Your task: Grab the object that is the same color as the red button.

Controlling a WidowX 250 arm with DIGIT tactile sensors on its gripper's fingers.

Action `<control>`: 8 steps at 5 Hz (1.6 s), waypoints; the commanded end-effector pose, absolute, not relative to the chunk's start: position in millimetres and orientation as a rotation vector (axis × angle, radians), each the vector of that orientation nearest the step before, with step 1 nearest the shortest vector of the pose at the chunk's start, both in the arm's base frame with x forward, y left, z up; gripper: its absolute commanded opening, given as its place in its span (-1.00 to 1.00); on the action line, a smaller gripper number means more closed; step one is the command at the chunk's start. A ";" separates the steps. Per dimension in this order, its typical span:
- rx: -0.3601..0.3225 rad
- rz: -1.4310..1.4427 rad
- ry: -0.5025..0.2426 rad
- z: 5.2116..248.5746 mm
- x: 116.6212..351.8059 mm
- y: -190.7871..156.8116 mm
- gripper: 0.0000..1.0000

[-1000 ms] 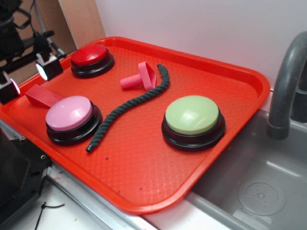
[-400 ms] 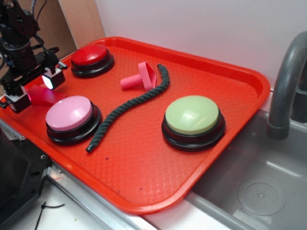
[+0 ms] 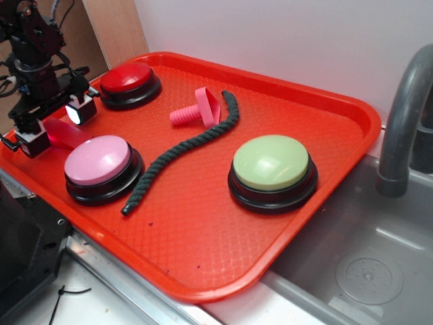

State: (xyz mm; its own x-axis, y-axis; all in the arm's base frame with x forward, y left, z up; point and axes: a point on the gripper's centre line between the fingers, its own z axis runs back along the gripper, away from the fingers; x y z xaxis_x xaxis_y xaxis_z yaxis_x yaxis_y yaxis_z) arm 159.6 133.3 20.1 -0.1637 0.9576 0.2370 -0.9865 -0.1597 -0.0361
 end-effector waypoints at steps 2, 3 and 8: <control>0.190 1.708 -0.262 23.4 163.1 134.3 -1.00; 0.235 1.521 -0.255 27.3 173.5 128.7 -1.00; -0.068 0.295 -0.150 187.9 222.3 1.6 -1.00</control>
